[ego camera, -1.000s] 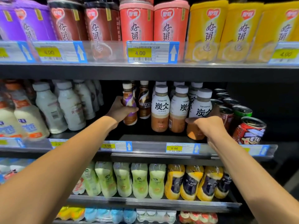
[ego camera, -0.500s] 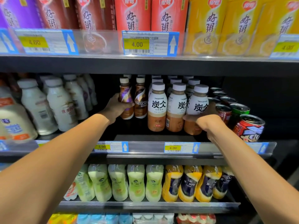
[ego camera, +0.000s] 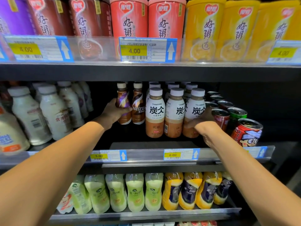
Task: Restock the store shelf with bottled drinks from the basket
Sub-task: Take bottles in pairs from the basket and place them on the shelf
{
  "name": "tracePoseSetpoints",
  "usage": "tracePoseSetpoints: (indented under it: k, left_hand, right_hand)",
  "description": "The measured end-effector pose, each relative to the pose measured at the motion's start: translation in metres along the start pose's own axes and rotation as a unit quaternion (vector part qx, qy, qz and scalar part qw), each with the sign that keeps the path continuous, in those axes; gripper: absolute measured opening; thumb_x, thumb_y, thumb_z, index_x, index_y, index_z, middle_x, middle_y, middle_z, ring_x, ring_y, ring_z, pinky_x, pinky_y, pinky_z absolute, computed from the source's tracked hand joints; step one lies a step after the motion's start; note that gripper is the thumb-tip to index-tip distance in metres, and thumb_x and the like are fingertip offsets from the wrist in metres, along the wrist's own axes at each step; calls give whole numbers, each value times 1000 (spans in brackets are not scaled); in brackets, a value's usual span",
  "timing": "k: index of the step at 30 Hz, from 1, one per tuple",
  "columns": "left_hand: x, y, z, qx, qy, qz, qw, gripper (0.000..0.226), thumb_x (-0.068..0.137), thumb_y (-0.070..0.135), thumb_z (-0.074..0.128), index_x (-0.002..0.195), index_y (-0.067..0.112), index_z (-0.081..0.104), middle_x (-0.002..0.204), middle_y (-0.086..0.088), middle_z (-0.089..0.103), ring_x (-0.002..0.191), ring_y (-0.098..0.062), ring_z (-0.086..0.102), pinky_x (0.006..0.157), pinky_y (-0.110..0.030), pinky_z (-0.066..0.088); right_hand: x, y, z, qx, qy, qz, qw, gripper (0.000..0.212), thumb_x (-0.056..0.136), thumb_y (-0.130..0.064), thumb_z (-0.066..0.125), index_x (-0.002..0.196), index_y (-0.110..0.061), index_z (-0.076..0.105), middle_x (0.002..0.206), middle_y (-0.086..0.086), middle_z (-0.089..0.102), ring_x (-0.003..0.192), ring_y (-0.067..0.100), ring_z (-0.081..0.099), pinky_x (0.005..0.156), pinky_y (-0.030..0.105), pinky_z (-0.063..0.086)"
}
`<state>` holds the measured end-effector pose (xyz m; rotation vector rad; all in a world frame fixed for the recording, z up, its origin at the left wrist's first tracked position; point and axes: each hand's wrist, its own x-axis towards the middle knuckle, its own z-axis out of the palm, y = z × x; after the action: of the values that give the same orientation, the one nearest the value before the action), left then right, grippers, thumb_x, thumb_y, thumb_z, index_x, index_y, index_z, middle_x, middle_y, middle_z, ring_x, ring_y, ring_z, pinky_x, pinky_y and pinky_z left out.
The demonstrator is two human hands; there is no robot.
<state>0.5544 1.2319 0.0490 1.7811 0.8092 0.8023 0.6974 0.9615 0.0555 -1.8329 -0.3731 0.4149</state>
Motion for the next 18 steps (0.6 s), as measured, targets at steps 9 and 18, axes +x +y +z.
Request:
tracePoseSetpoints:
  k: [9, 18]
  left_hand:
    - [-4, 3, 2, -3, 4, -3, 1000, 59, 77, 19, 83, 129, 16, 54, 126, -9, 63, 115, -27, 60, 101, -50, 48]
    - [-14, 9, 2, 71, 13, -44, 996, 72, 76, 32, 83, 136, 11, 48, 129, -11, 61, 118, -29, 60, 101, -42, 48]
  right_hand:
    - [20, 4, 4, -31, 46, -35, 998, 99, 38, -19, 80, 131, -12, 47, 123, 9, 62, 110, 29, 59, 91, 44, 51]
    - [0, -2, 2, 16, 51, -32, 998, 81, 54, -16, 84, 129, -10, 51, 123, 10, 63, 105, 29, 61, 89, 42, 51]
